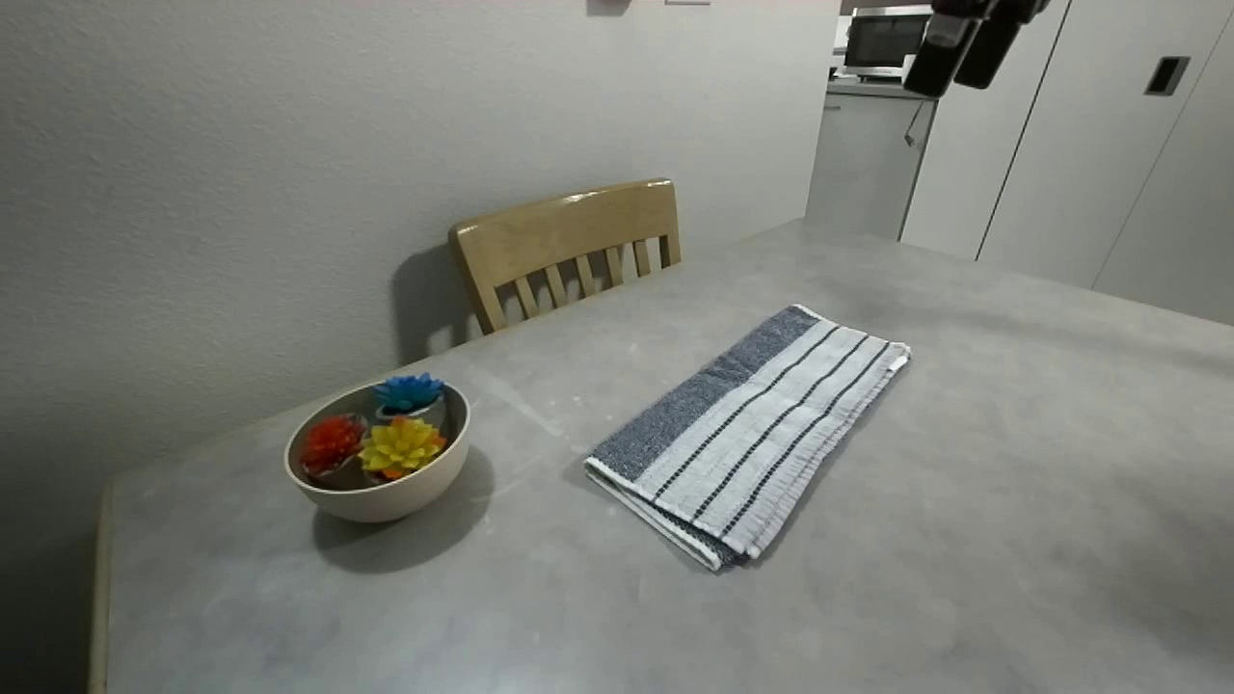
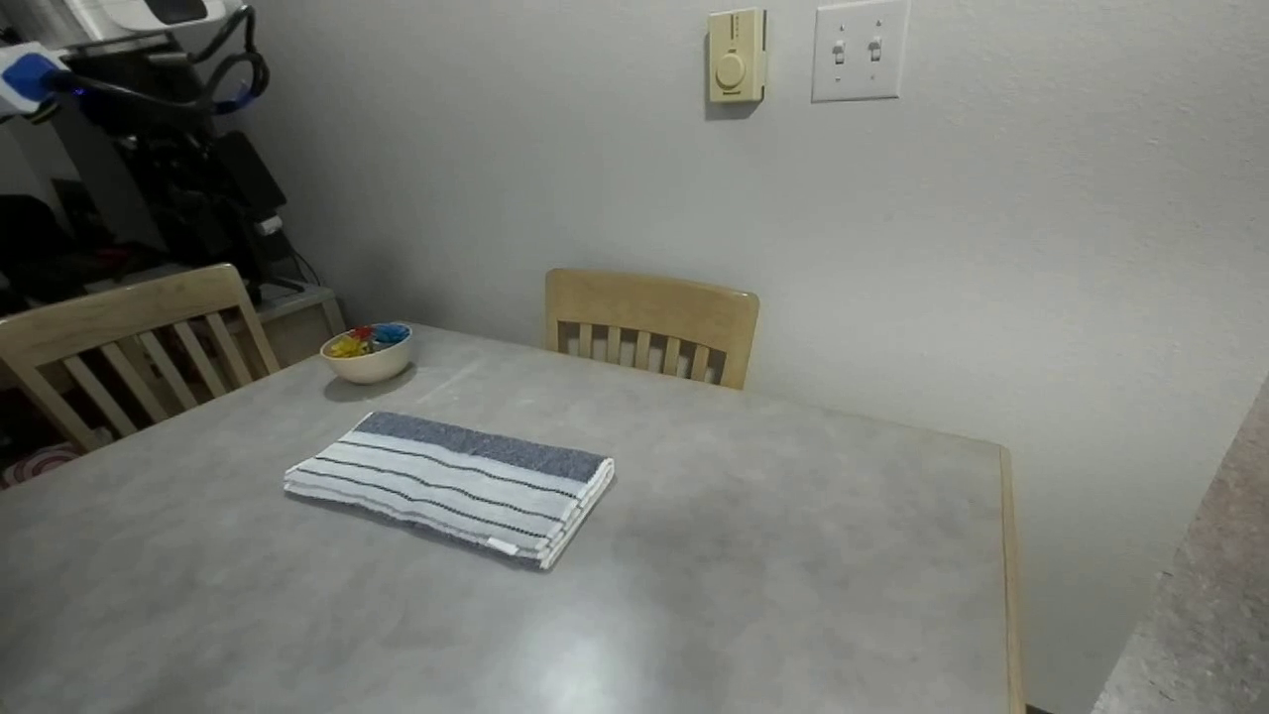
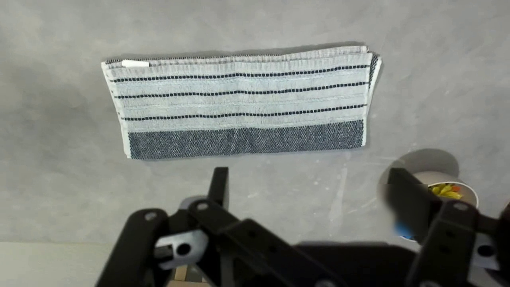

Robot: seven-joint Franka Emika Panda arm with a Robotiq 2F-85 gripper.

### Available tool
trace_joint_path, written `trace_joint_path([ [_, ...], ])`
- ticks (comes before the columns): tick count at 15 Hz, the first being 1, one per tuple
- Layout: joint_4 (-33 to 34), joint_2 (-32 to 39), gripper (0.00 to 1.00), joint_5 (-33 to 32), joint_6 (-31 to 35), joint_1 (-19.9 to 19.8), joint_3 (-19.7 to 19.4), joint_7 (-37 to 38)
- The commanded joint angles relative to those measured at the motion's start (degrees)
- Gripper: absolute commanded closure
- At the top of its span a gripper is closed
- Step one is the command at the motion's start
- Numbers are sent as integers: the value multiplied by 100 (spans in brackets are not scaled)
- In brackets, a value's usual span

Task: Fold the towel

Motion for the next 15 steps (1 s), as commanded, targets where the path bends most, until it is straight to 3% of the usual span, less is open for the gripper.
trace_joint_path([
  [1,13,-8,0,1,-16,-3,10,4],
  [6,332,582,0,-393,86,6,277,562],
  [13,1166,2121,0,-884,67,305,488,1129],
  [15,1523,2607,0,-746,-90,430,483,882],
])
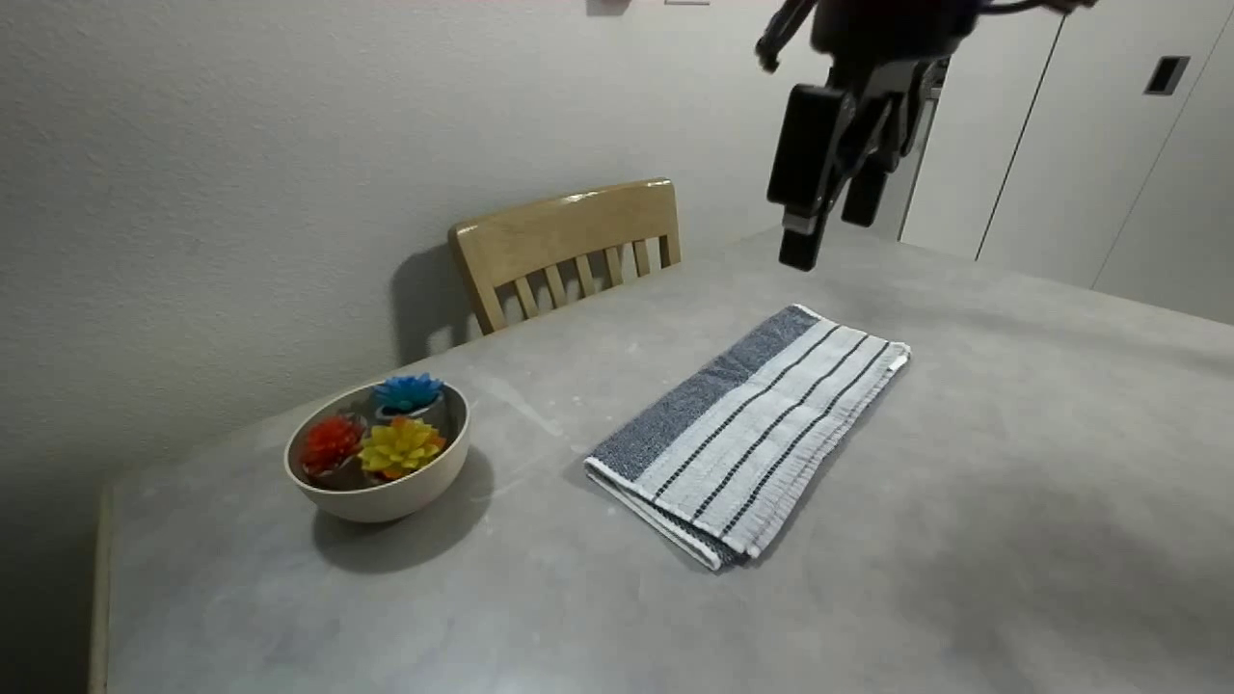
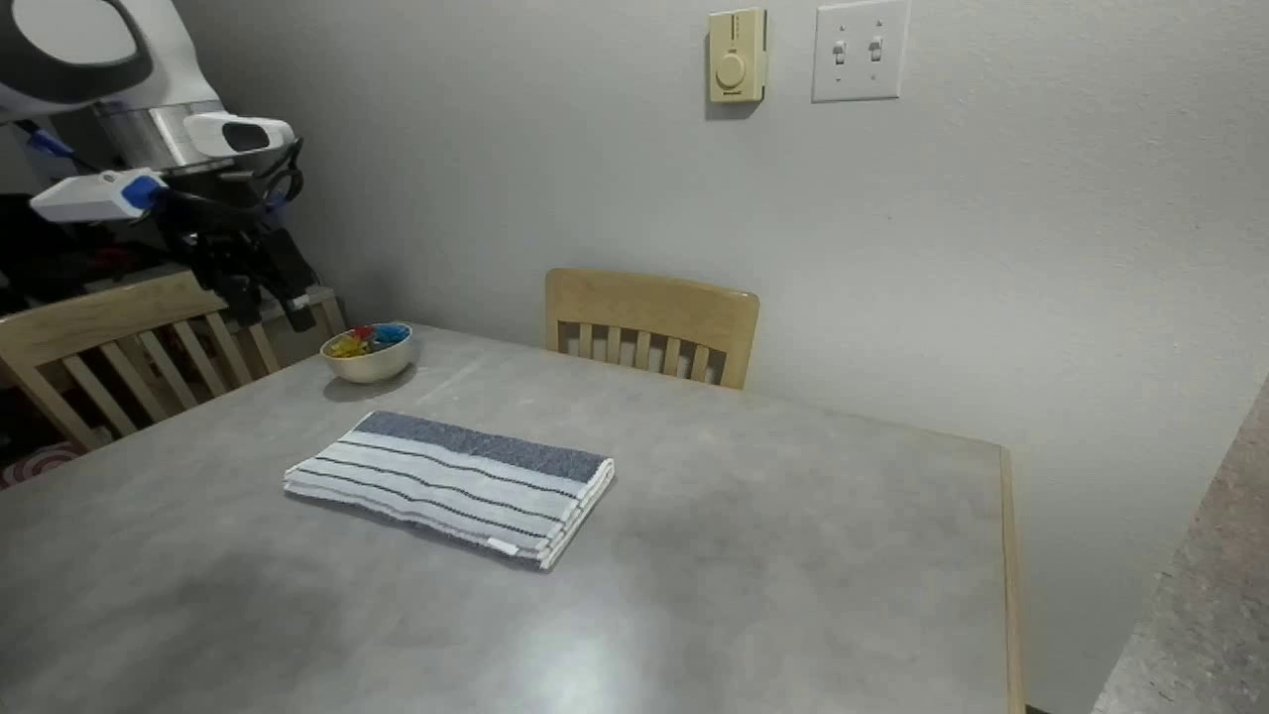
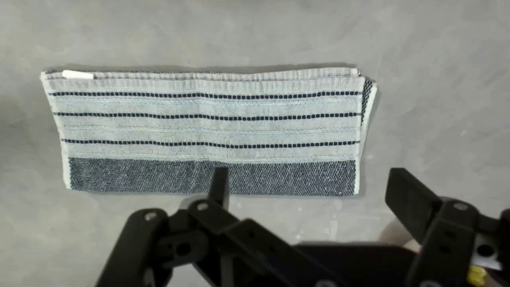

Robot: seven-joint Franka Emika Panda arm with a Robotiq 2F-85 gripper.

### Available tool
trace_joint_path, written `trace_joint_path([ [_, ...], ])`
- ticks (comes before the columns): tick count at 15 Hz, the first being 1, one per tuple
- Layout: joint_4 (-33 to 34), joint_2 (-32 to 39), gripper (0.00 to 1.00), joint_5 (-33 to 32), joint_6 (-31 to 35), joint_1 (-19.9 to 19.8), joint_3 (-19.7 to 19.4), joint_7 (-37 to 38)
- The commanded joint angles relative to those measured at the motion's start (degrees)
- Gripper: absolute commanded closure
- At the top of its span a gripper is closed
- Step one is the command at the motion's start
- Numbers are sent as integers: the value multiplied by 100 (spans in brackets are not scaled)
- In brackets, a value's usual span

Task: Fold the towel

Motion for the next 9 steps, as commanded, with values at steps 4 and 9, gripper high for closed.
trace_joint_path([
  [4,636,957,0,33,-37,307,-81,-144],
  [9,896,1311,0,-72,178,392,-144,-56],
])
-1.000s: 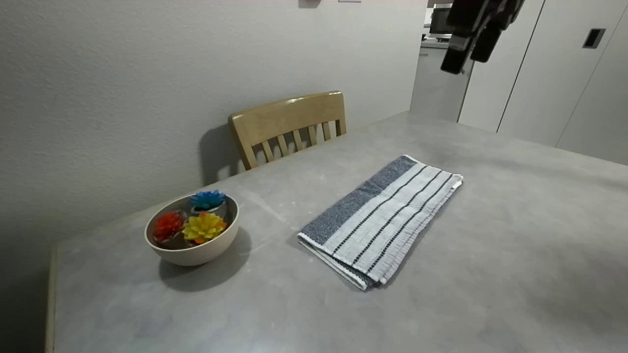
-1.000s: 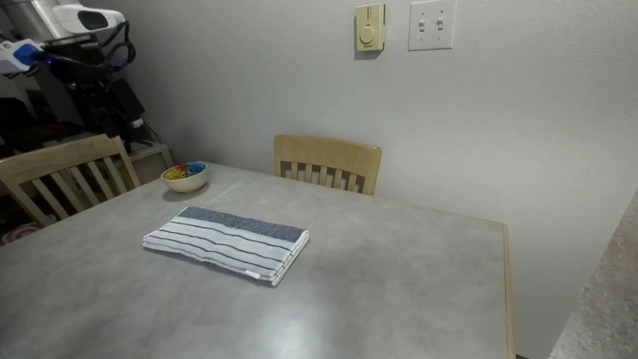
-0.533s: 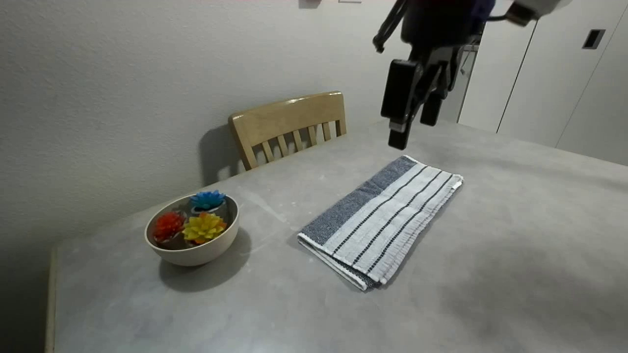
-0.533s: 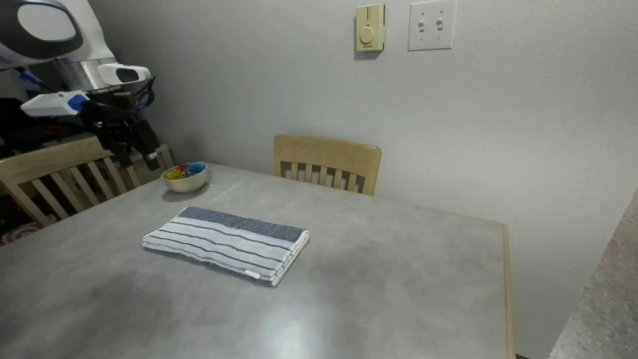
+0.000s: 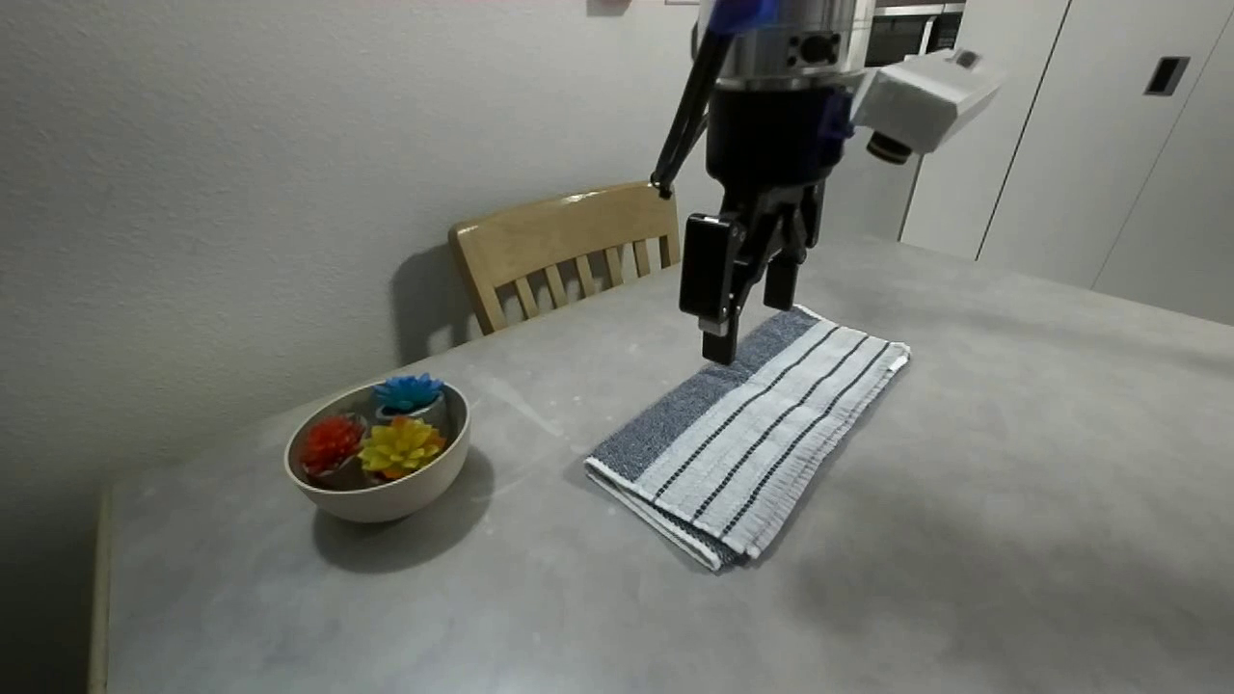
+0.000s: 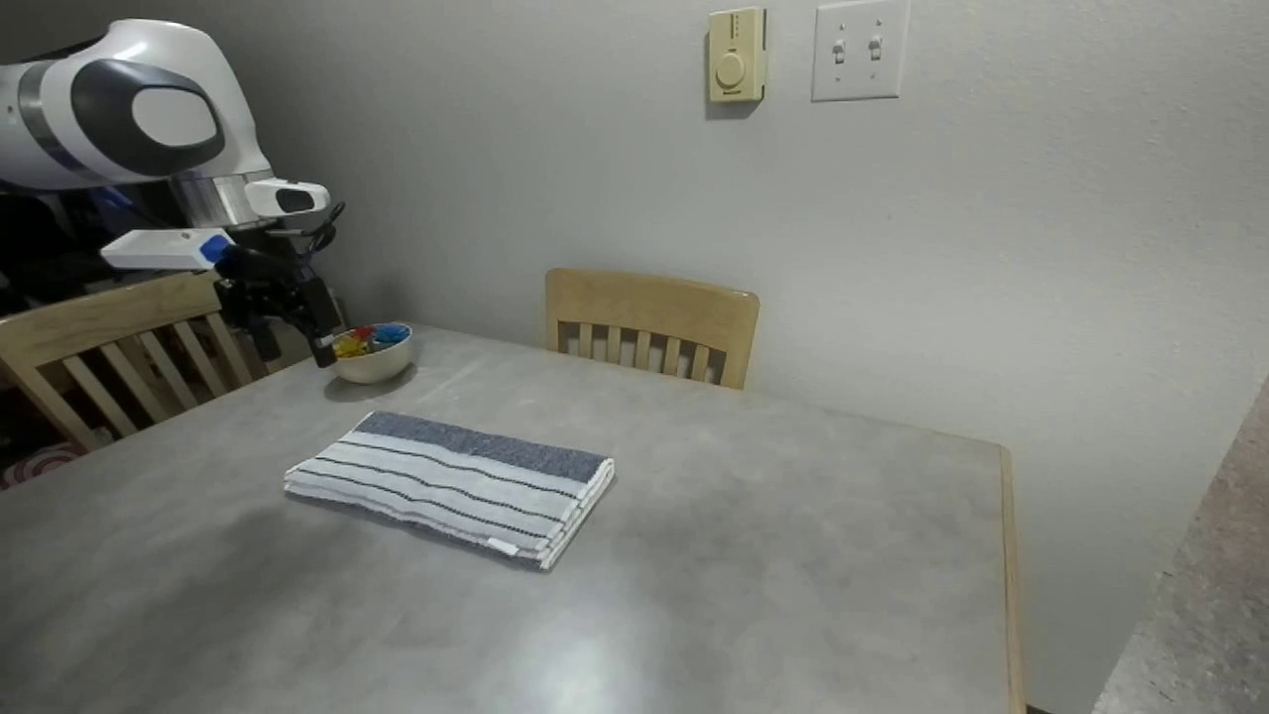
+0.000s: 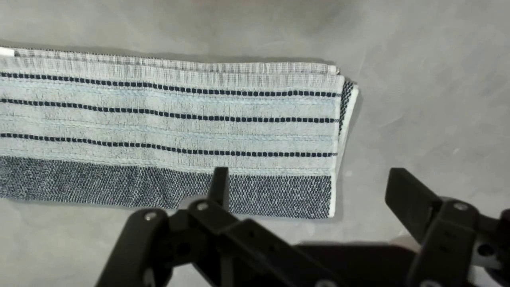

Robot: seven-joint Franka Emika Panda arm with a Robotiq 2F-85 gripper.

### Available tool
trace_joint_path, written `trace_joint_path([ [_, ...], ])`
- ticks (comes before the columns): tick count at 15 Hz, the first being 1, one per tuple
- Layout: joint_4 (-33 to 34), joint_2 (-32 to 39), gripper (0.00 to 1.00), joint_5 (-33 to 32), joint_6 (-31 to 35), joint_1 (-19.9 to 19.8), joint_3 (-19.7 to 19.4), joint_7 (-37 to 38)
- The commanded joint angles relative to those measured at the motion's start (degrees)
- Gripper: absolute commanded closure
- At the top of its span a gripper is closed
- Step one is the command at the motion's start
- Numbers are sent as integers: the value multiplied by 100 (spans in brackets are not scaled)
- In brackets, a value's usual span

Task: Fold the towel

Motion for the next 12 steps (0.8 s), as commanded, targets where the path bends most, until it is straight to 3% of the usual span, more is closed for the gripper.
trace_joint_path([
  [1,43,107,0,-66,262,136,-148,139],
  [6,135,522,0,-424,858,456,-475,1112],
  [12,453,1071,0,-847,528,1076,-777,2290],
])
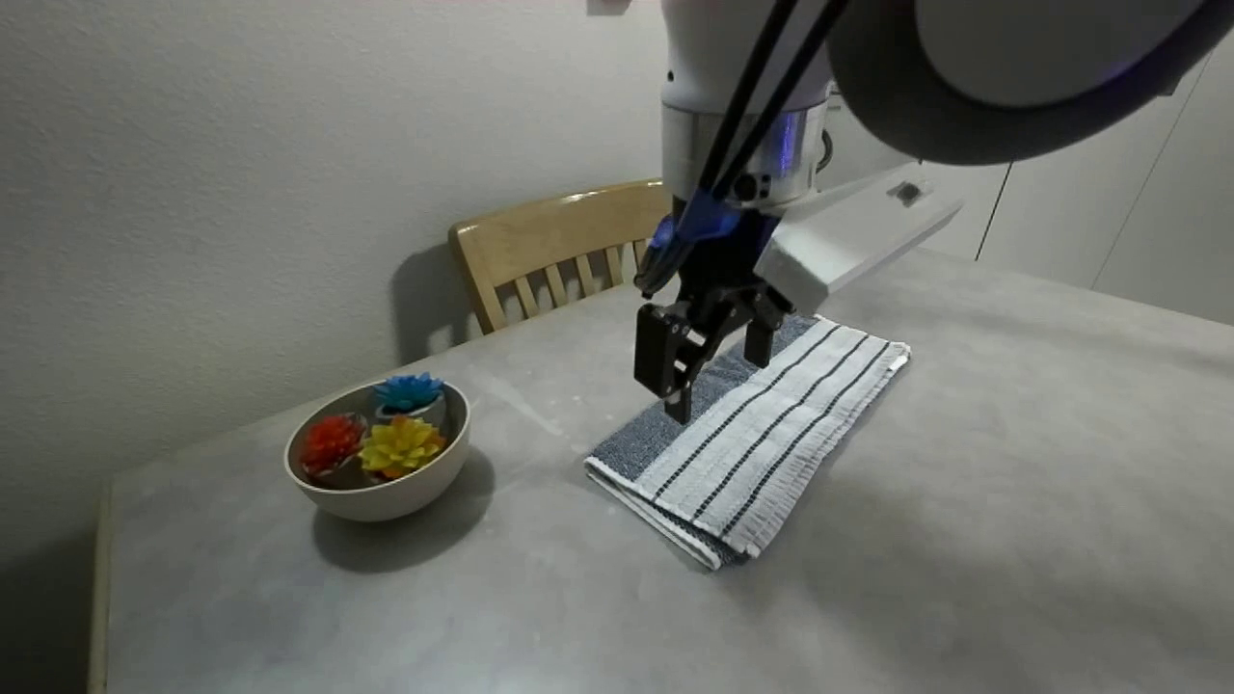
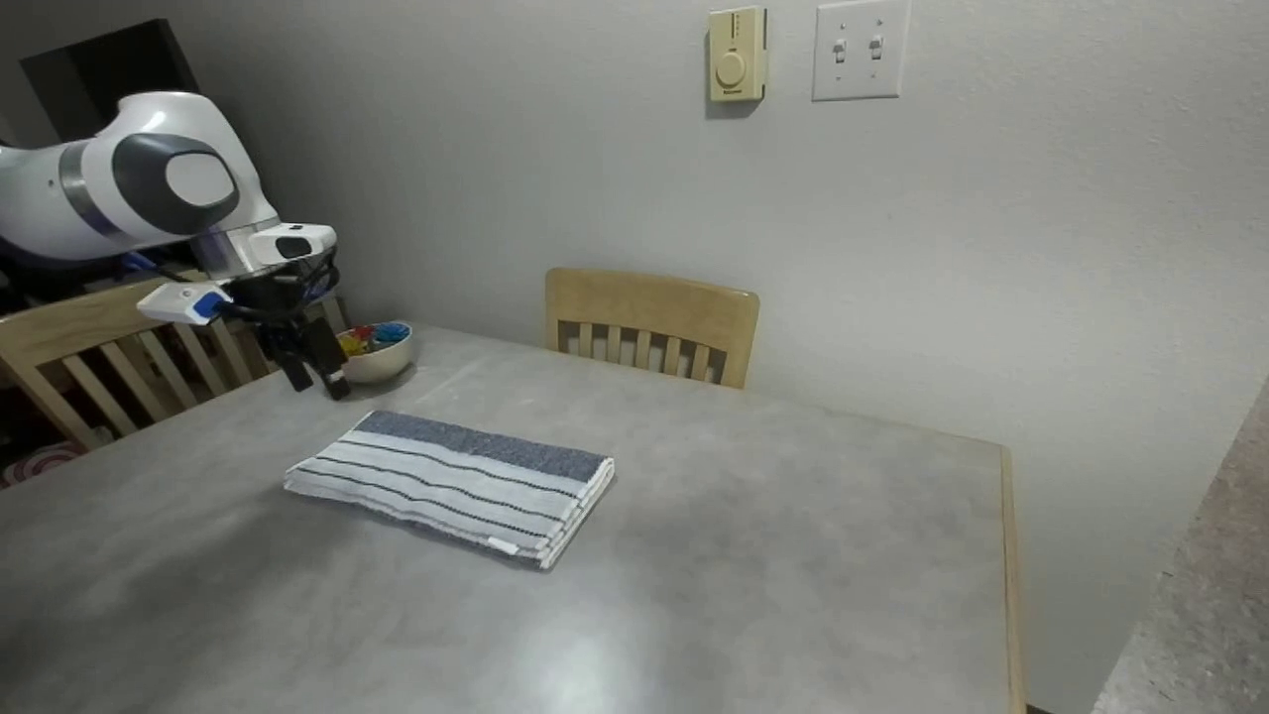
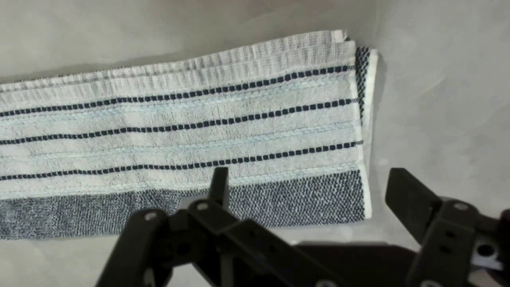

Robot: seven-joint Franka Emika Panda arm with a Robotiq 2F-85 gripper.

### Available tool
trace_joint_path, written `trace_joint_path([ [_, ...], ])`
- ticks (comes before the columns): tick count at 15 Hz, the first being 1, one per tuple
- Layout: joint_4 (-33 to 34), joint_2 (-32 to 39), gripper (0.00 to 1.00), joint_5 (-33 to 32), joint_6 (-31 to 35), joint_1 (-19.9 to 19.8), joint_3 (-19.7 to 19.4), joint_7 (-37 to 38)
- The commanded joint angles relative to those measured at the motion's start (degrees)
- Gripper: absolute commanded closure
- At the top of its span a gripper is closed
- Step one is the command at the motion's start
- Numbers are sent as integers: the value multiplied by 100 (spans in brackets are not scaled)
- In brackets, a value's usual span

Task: Fold the towel

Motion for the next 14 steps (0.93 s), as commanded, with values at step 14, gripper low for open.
trace_joint_path([
  [14,1453,1630,0,-277,-255,859,-598,1619],
])
